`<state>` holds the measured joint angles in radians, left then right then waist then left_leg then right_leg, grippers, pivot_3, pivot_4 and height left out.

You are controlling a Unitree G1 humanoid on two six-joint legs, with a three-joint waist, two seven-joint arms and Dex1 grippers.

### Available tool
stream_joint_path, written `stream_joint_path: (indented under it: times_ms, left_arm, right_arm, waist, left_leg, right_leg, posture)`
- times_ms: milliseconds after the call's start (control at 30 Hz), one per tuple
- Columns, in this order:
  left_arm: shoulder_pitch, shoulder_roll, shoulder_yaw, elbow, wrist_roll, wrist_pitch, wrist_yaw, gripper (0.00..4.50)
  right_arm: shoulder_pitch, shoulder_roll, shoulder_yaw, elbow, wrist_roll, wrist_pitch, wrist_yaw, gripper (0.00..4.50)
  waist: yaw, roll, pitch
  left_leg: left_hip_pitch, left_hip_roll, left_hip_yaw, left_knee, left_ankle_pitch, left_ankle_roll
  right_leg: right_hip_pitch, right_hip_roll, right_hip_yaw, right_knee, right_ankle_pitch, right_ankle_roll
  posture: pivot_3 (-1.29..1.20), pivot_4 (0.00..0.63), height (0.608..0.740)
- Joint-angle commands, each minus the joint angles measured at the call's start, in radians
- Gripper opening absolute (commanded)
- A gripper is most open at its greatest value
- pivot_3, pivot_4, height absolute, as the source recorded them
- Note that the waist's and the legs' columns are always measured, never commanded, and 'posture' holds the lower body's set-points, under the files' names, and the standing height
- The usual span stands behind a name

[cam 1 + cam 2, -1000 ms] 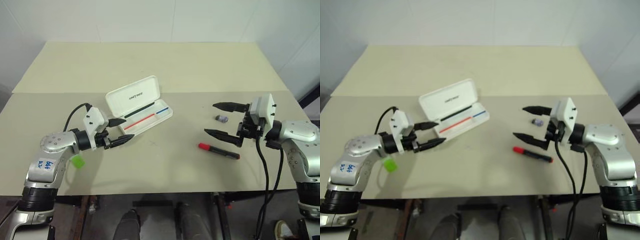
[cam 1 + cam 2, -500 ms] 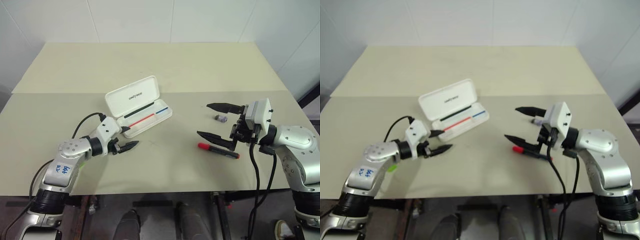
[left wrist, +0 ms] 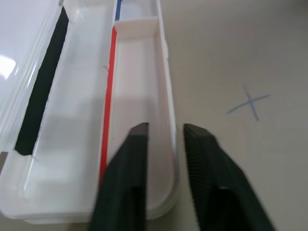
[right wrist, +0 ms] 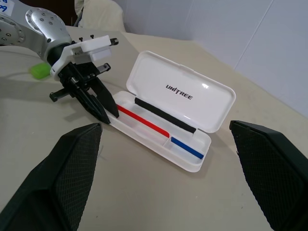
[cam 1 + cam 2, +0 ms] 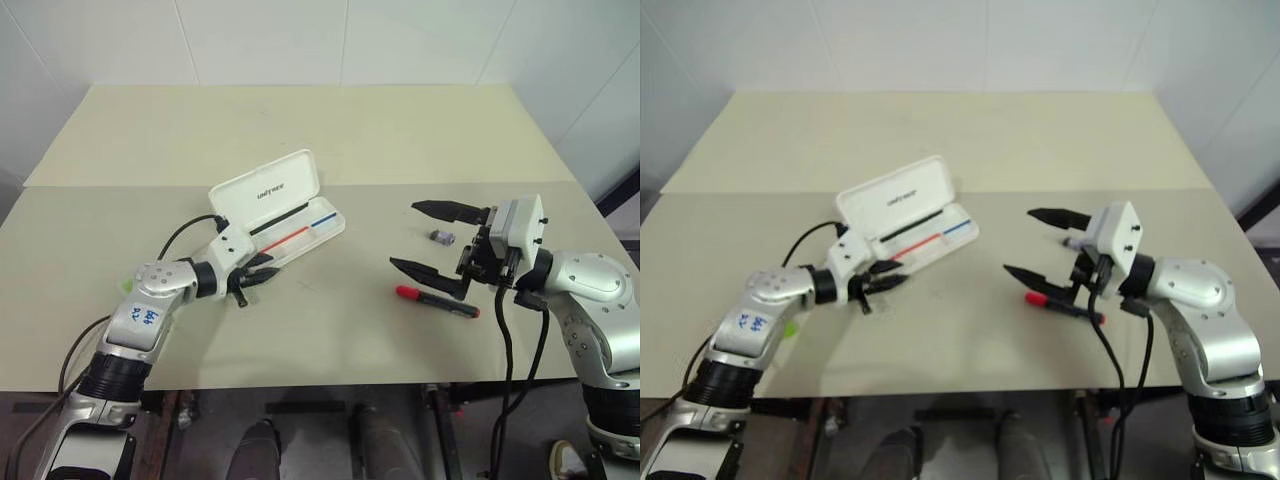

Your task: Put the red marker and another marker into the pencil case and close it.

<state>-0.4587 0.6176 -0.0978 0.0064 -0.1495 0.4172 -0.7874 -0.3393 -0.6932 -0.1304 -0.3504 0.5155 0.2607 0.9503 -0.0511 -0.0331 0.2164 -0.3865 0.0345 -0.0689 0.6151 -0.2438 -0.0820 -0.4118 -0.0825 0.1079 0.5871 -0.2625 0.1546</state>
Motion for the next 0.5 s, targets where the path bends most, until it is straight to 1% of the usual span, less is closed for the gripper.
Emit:
stream_joint_path:
  times_ms: [33, 233, 333, 400, 500]
  left_arm:
    - [-0.004, 0.008, -0.005, 0.002, 0.014, 0.014, -0.005, 0.04]
    - [-0.02, 0.008, -0.012, 0.014, -0.002, -0.029, -0.062, 0.04]
    - [-0.025, 0.023, -0.014, 0.004, -0.026, -0.094, -0.148, 0.04]
    - [-0.021, 0.053, -0.011, -0.005, -0.046, -0.155, -0.236, 0.04]
    - [-0.018, 0.102, -0.001, 0.001, -0.08, -0.193, -0.353, 0.04]
  right_arm:
    - [-0.015, 0.002, -0.022, -0.032, 0.02, -0.011, -0.009, 4.5]
    - [-0.027, -0.004, -0.021, -0.019, 0.02, -0.014, -0.001, 4.5]
    - [-0.035, -0.009, -0.017, -0.009, 0.019, -0.014, 0.01, 4.5]
    - [-0.041, -0.013, -0.017, 0.0, 0.021, -0.011, 0.019, 4.5]
    - [-0.045, -0.02, -0.017, 0.015, 0.021, -0.008, 0.038, 4.5]
  waist:
    - [0.001, 0.0, 0.0]
    - [0.0, 0.0, 0.0]
    - [0.001, 0.0, 0.0]
    - [0.001, 0.0, 0.0]
    - [0.001, 0.0, 0.0]
  left_leg:
    - [0.0, 0.0, 0.0, 0.0, 0.0, 0.0]
    - [0.001, 0.0, 0.0, 0.001, 0.001, 0.0]
    - [0.0, 0.0, 0.0, 0.001, 0.001, 0.0]
    - [0.0, 0.0, 0.0, 0.001, 0.001, 0.0]
    - [-0.001, 0.0, 0.0, 0.0, 0.0, 0.0]
  right_leg:
    - [0.0, 0.0, 0.0, 0.0, 0.0, 0.0]
    - [0.0, 0.0, 0.0, 0.001, -0.001, -0.001]
    - [0.0, 0.0, 0.0, 0.001, -0.001, -0.001]
    - [0.0, 0.0, 0.0, 0.0, -0.001, -0.001]
    - [0.0, 0.0, 0.0, 0.0, -0.001, -0.001]
  posture:
    - [0.0, 0.15, 0.74]
    - [0.0, 0.15, 0.74]
    - [0.0, 0.15, 0.74]
    - [0.0, 0.15, 0.74]
    - [0.0, 0.15, 0.74]
